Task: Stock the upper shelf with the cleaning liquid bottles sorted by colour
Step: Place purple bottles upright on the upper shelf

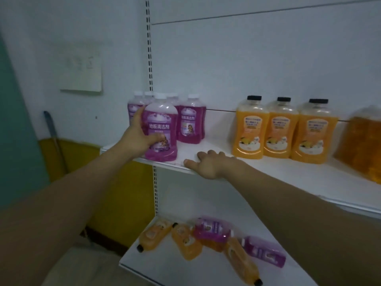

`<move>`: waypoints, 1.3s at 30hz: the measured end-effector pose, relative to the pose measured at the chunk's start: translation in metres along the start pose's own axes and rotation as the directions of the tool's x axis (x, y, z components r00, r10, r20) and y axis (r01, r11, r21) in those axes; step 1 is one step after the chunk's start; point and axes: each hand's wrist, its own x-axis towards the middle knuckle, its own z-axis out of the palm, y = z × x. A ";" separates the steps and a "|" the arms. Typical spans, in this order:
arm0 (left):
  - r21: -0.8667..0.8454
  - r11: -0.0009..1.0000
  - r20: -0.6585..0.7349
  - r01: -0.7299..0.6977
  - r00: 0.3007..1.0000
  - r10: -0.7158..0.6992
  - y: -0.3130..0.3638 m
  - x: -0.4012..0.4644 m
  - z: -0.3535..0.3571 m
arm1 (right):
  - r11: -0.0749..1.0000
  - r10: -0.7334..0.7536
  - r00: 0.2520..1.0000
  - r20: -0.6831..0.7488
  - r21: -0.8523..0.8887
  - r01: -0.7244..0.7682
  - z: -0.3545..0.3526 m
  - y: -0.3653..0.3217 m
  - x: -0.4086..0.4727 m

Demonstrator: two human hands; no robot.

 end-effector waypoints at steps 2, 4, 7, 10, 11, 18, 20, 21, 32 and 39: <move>0.047 0.998 0.013 -0.045 0.999 0.045 -0.010 0.012 -0.010 | 0.999 -0.040 0.999 0.021 -0.001 0.040 0.001 -0.016 0.025; 0.089 0.992 0.037 -0.087 0.996 0.084 -0.022 0.024 -0.019 | 0.998 -0.055 0.998 0.044 -0.001 0.056 0.002 -0.030 0.045; 0.258 0.953 -0.008 -0.159 0.986 0.166 -0.033 0.039 -0.033 | 0.998 -0.053 0.996 0.067 -0.018 0.055 0.001 -0.045 0.065; 0.377 0.899 0.009 -0.224 0.971 0.238 -0.041 0.055 -0.042 | 0.998 -0.059 0.995 0.082 -0.009 0.060 -0.004 -0.053 0.073; 0.400 0.884 0.019 -0.241 0.967 0.256 -0.045 0.062 -0.044 | 0.999 -0.040 0.996 0.082 0.000 0.040 -0.004 -0.056 0.076; 0.624 0.708 0.118 -0.331 0.936 0.333 -0.079 0.096 -0.055 | 0.974 0.218 0.976 -0.011 0.060 -0.217 0.009 -0.088 0.077; 0.653 0.677 0.167 -0.340 0.936 0.308 -0.082 0.098 -0.055 | 0.973 0.226 0.973 -0.039 0.060 -0.223 0.009 -0.089 0.072; 0.639 0.684 0.197 -0.353 0.934 0.299 -0.087 0.103 -0.059 | 0.969 0.242 0.969 -0.048 0.068 -0.239 0.010 -0.094 0.069; 0.729 0.556 0.258 -0.400 0.912 0.318 -0.109 0.119 -0.051 | 0.952 0.302 0.949 -0.092 0.085 -0.295 0.009 -0.097 0.067; 0.779 0.470 0.282 -0.415 0.902 0.328 -0.110 0.125 -0.045 | 0.958 0.283 0.956 -0.080 0.079 -0.277 0.008 -0.096 0.066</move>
